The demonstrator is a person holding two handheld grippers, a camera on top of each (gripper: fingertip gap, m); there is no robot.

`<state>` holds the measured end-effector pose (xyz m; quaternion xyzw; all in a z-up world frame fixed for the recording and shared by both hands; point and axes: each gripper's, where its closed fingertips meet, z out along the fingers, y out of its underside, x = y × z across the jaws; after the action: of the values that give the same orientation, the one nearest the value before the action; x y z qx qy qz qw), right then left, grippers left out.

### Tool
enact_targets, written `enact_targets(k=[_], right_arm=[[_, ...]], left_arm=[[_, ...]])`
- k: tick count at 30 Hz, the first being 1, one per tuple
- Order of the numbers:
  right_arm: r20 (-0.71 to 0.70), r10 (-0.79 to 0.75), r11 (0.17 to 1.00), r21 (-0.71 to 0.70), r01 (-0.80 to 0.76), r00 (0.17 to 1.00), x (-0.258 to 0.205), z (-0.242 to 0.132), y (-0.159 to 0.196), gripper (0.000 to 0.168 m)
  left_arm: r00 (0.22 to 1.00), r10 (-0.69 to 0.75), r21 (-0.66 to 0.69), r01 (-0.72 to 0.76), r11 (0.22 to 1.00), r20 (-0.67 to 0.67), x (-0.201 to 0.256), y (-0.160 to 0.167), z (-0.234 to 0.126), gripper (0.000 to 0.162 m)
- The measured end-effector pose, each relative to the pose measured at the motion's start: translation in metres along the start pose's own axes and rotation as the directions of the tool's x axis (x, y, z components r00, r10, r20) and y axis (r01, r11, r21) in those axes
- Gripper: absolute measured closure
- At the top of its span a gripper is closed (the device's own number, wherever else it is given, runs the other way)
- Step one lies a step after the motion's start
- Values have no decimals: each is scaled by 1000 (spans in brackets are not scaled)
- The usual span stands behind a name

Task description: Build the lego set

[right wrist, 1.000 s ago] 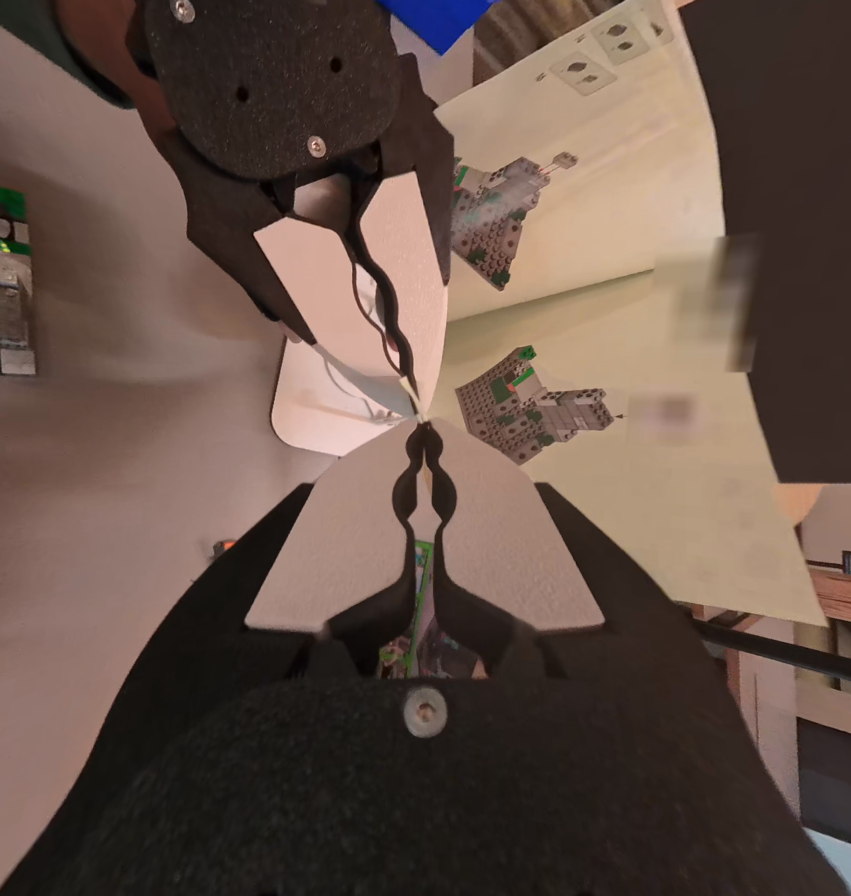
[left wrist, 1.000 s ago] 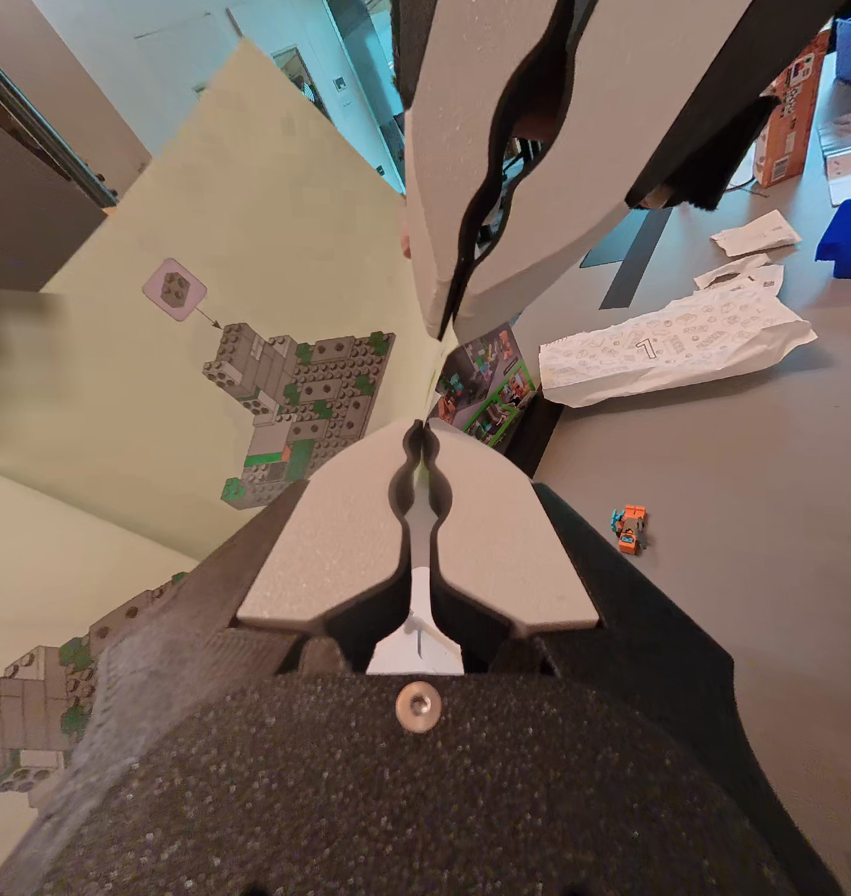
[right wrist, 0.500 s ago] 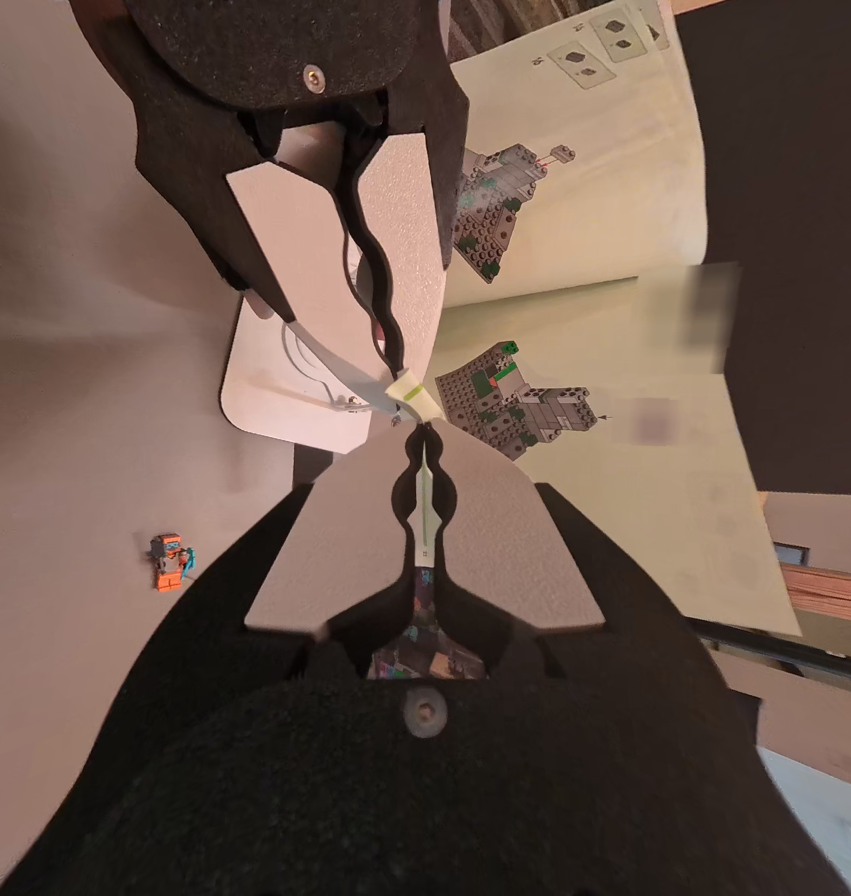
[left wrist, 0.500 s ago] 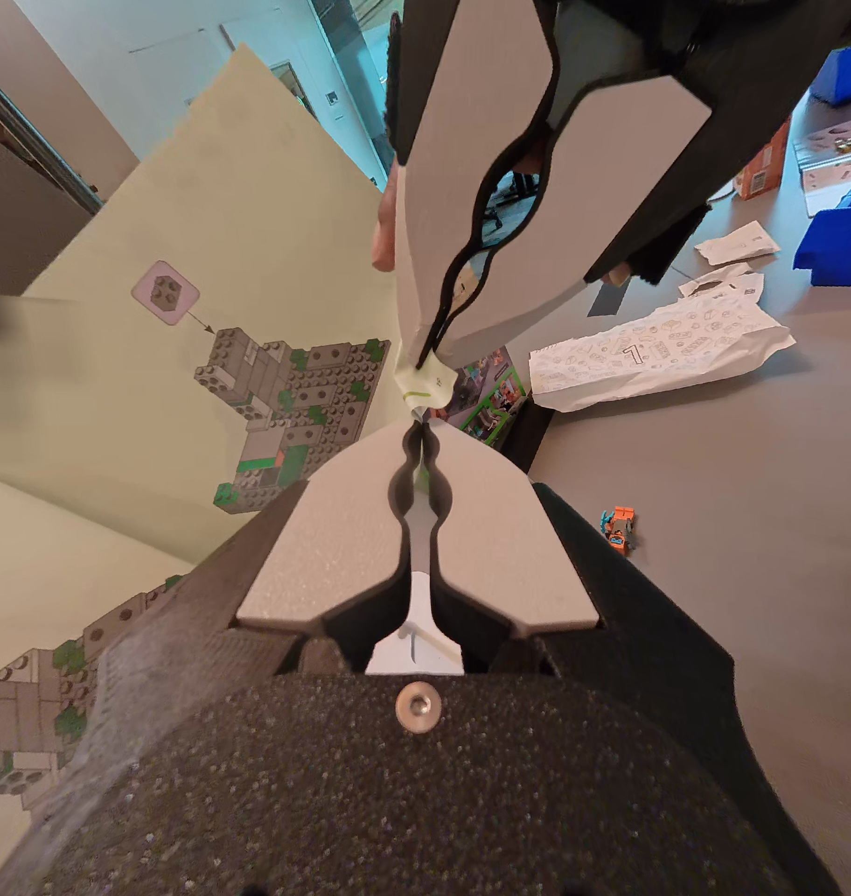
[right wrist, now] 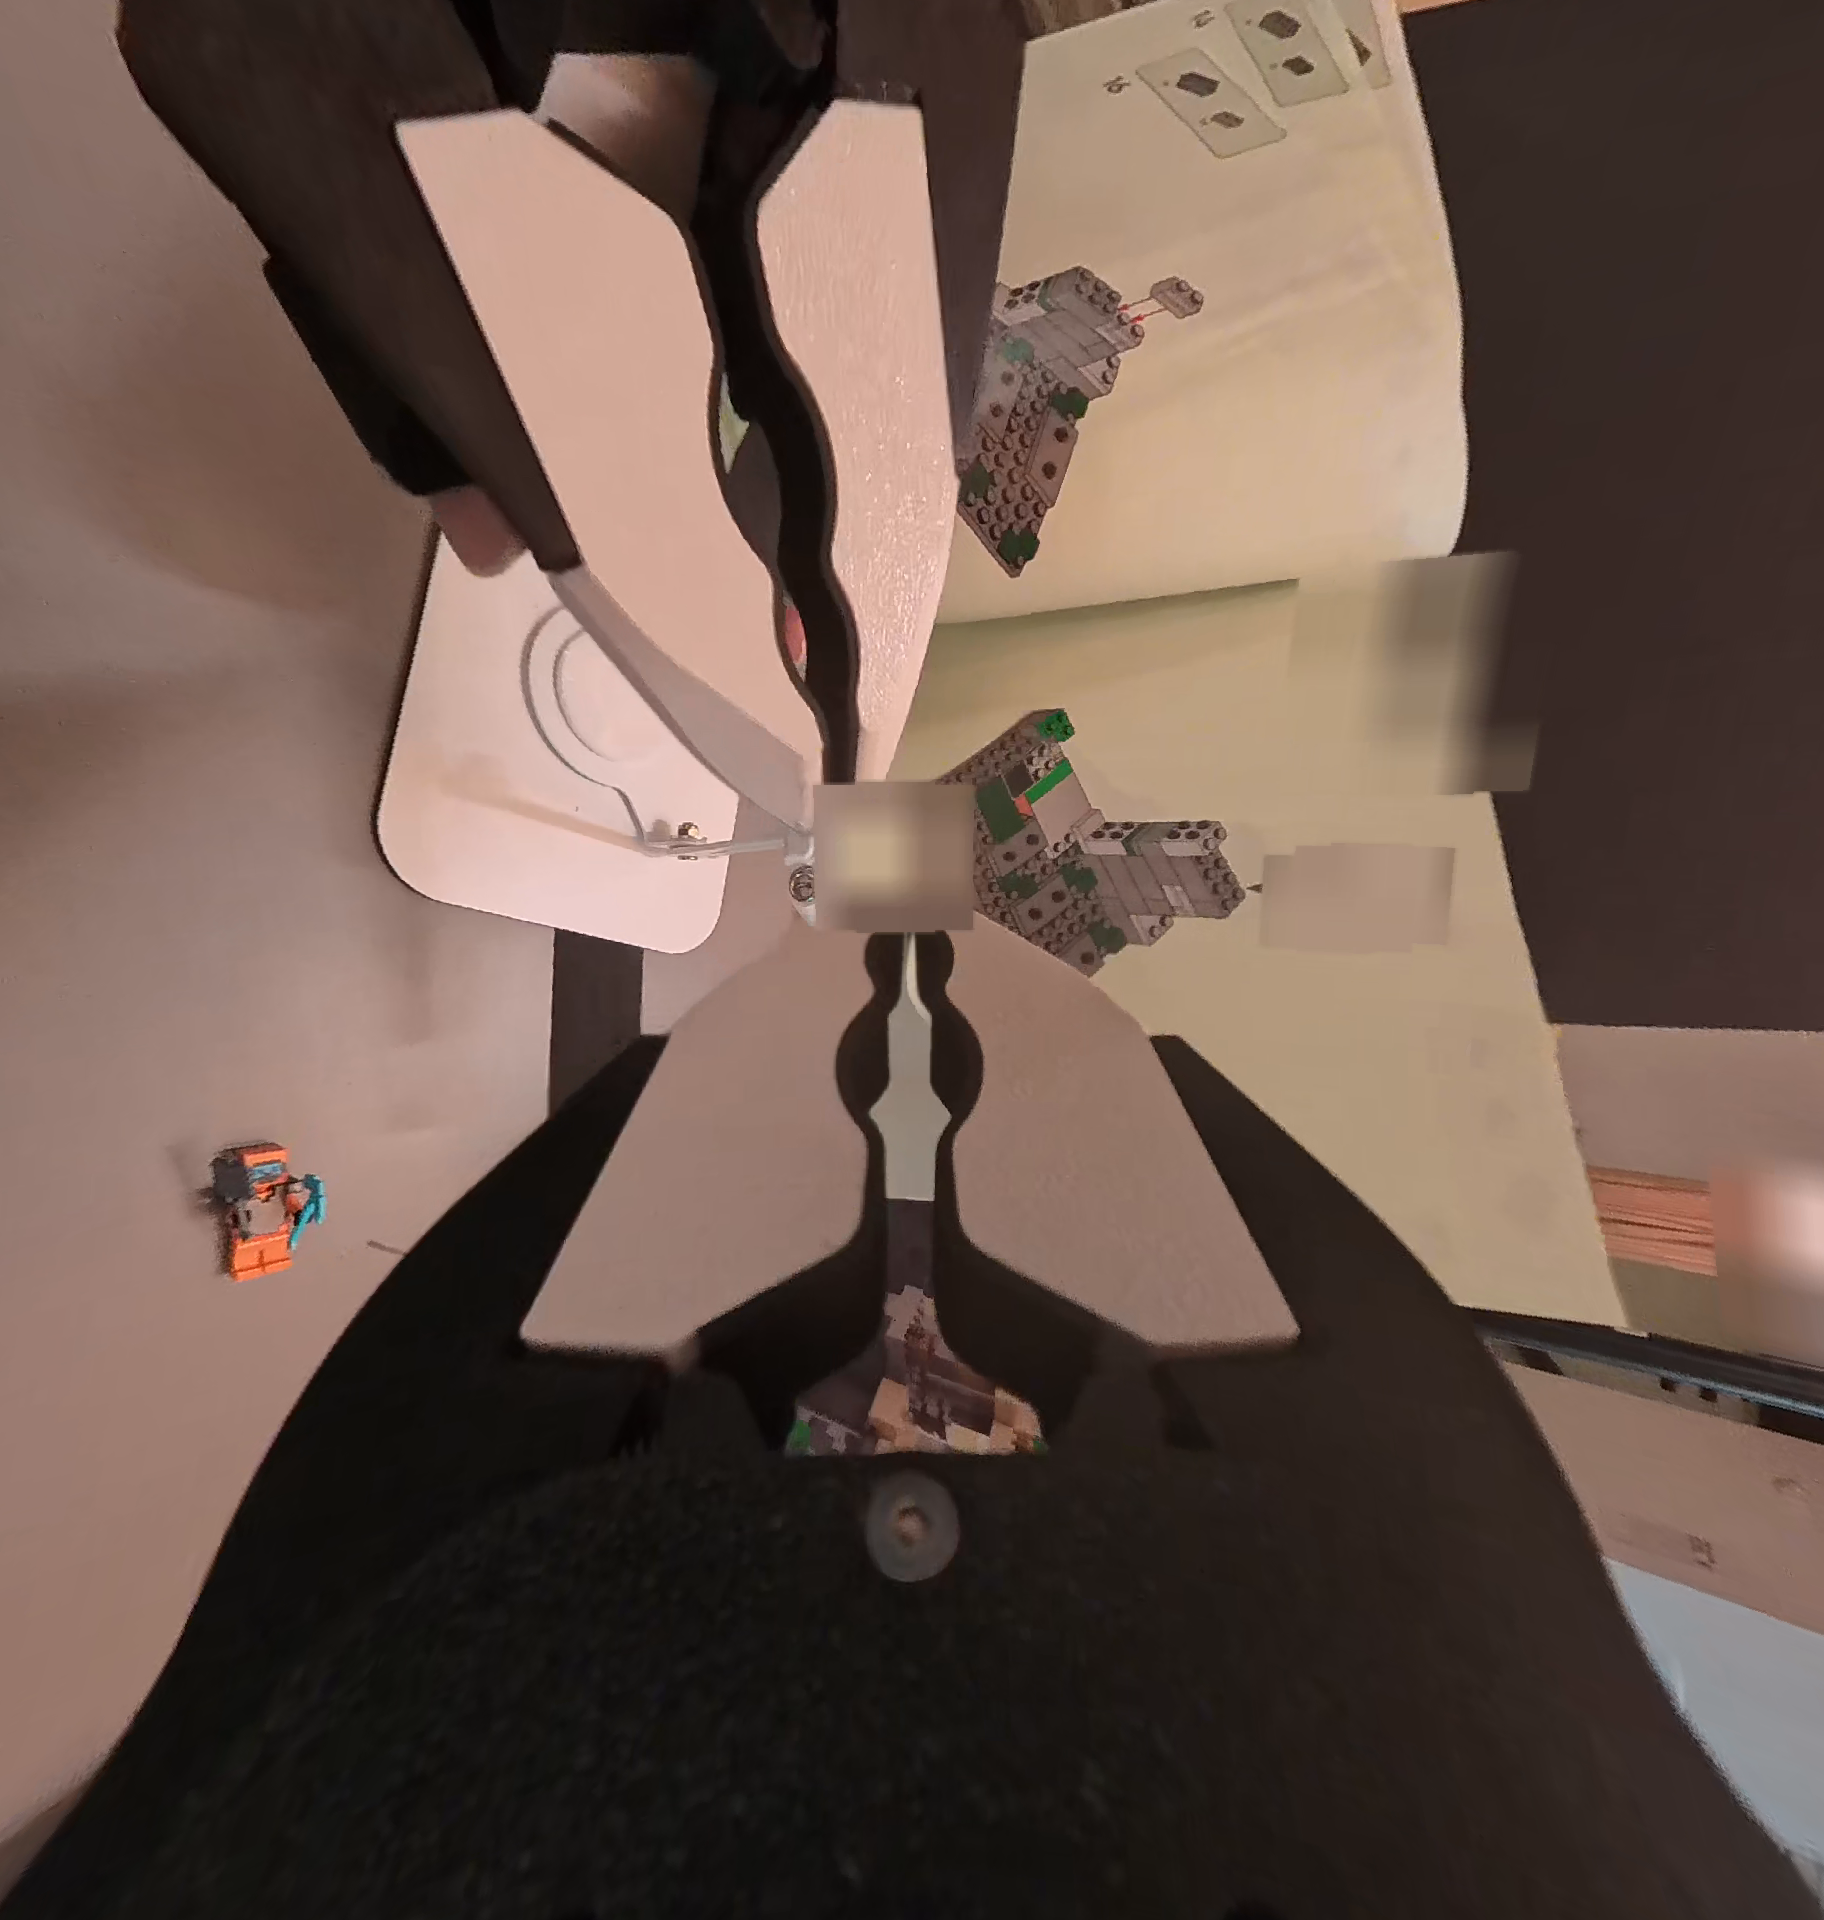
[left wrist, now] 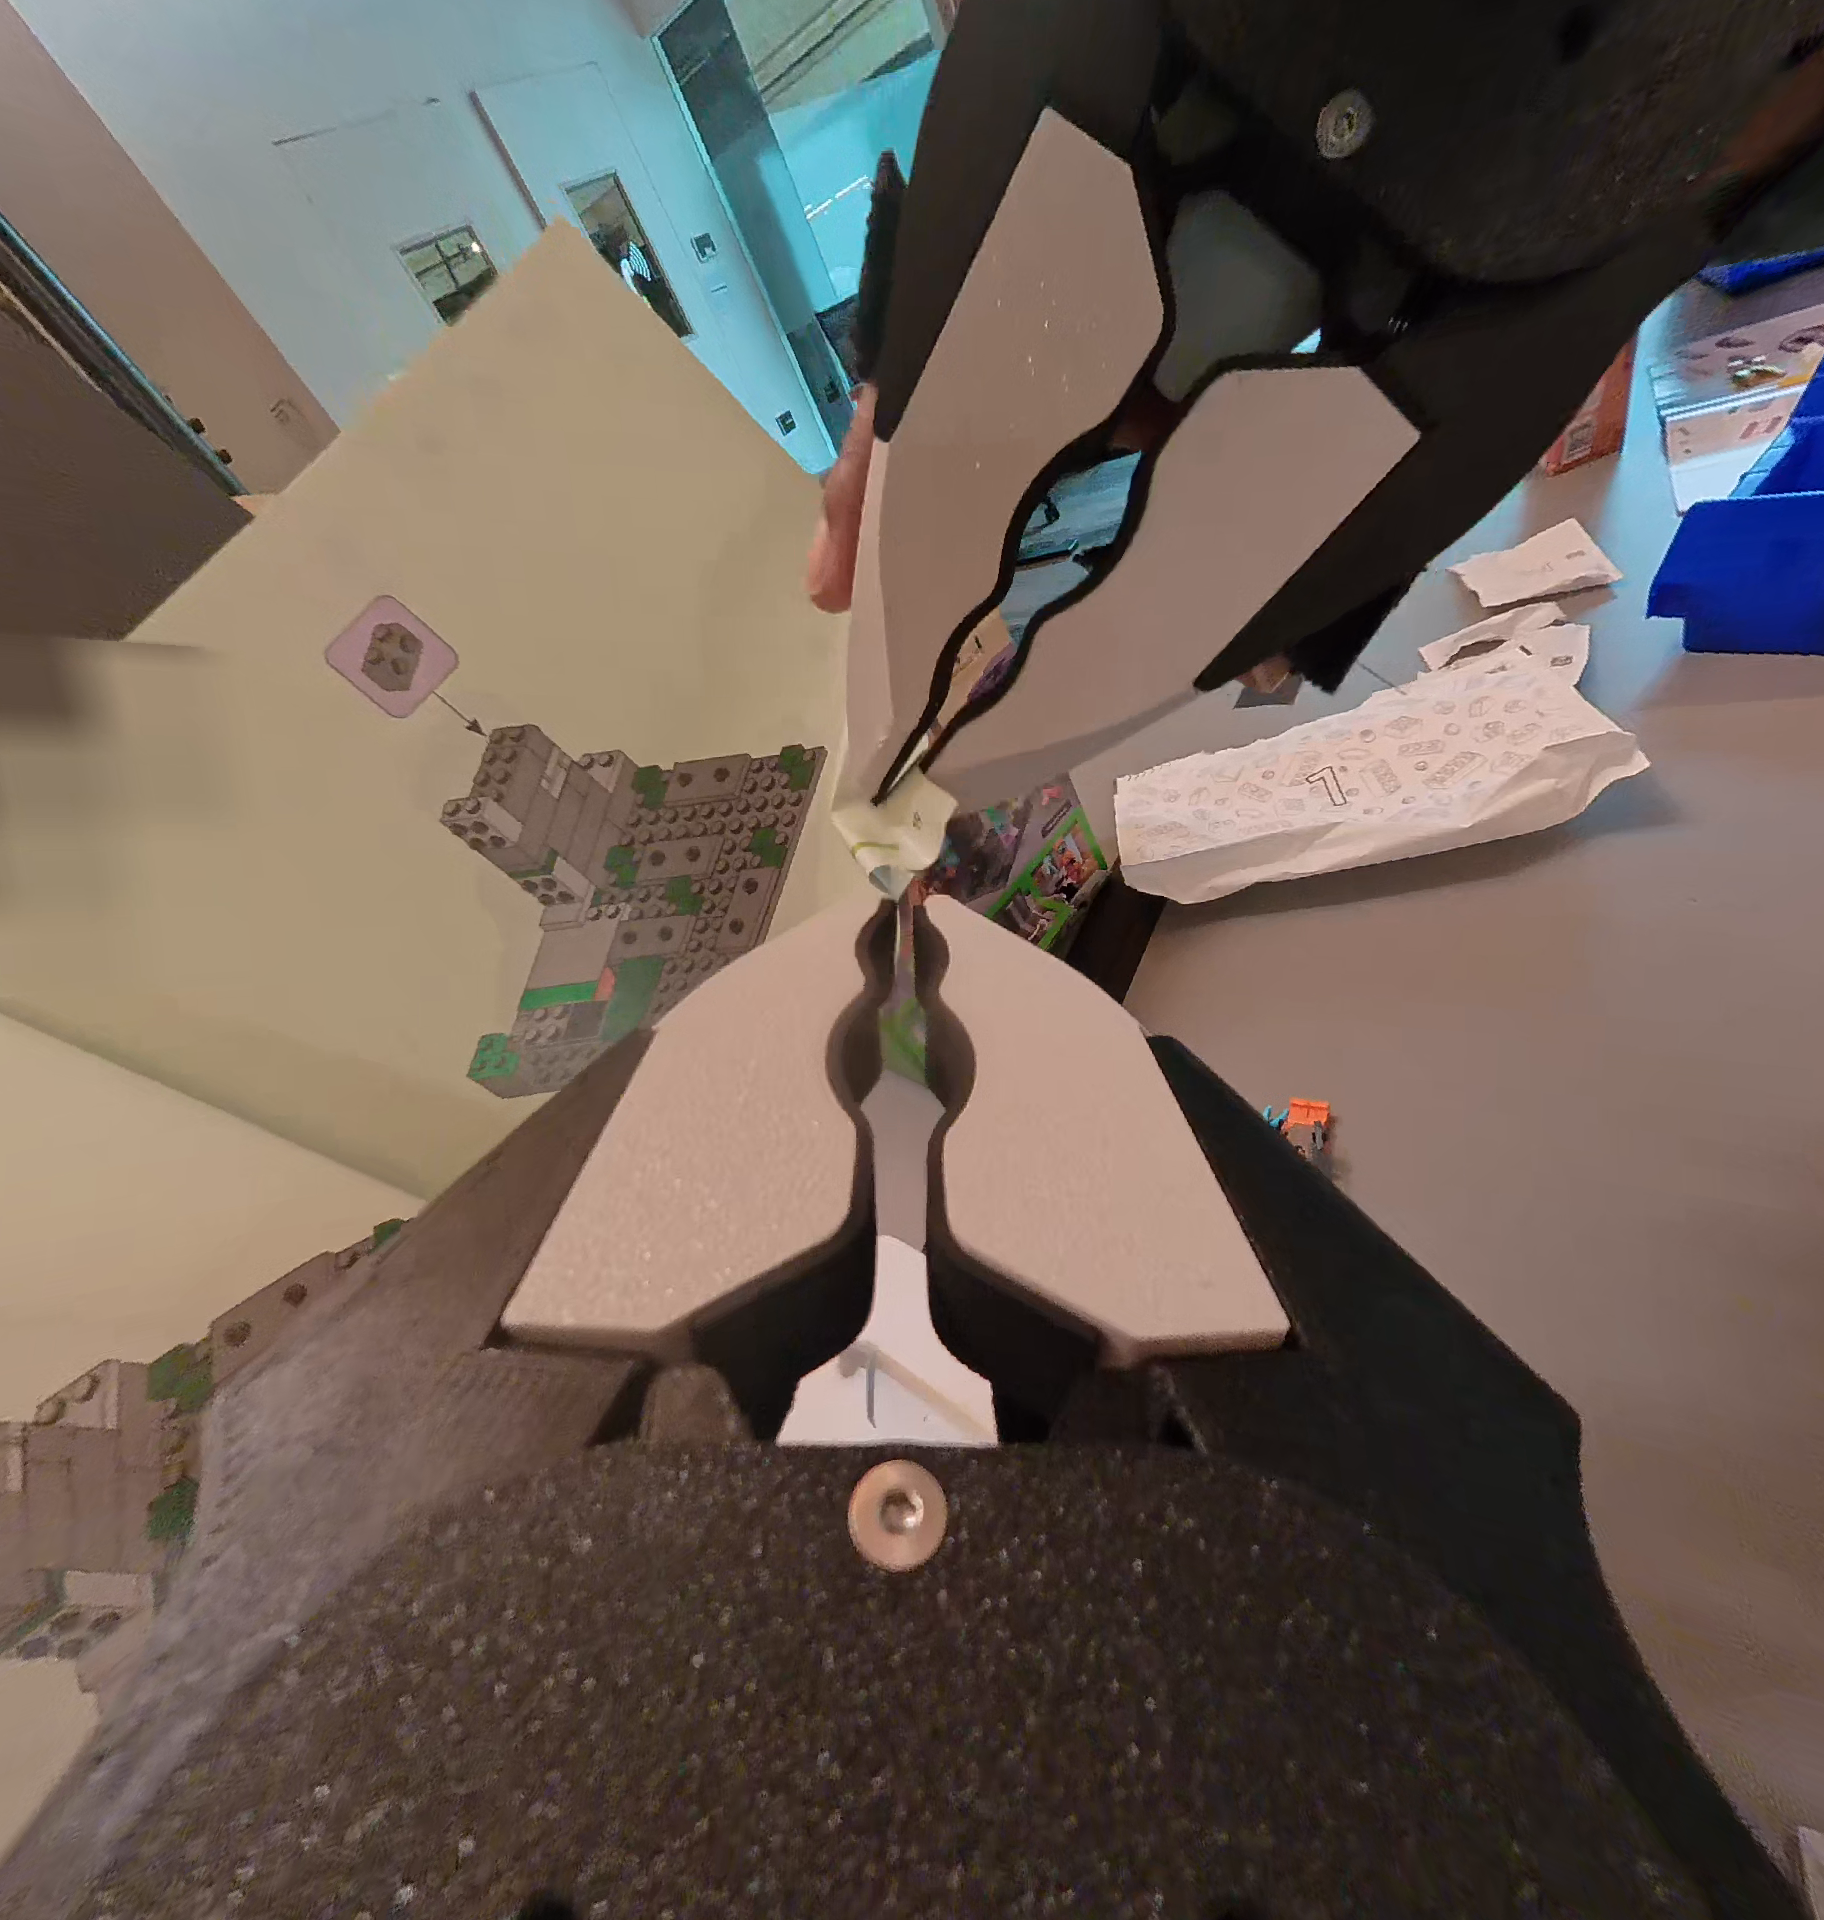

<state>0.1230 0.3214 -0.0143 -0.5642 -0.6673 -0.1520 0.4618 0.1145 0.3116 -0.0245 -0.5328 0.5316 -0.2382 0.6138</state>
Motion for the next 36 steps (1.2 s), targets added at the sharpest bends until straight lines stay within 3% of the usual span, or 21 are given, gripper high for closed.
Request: enact_targets(k=[6,13,36], right_arm=[[-1,24,1000,12,-24,1000,1,-2,3,168],[19,51,998,30,-52,999,-2,-2,3,168],[22,47,998,29,-48,999,-7,0,5,168]], left_arm=[[999,-1,38,-1,999,38,-13,-13,-10,161],[990,137,-13,-137,990,11,-7,-13,-2,156],[996,85,3,-85,996,-29,-3,-13,3,157]])
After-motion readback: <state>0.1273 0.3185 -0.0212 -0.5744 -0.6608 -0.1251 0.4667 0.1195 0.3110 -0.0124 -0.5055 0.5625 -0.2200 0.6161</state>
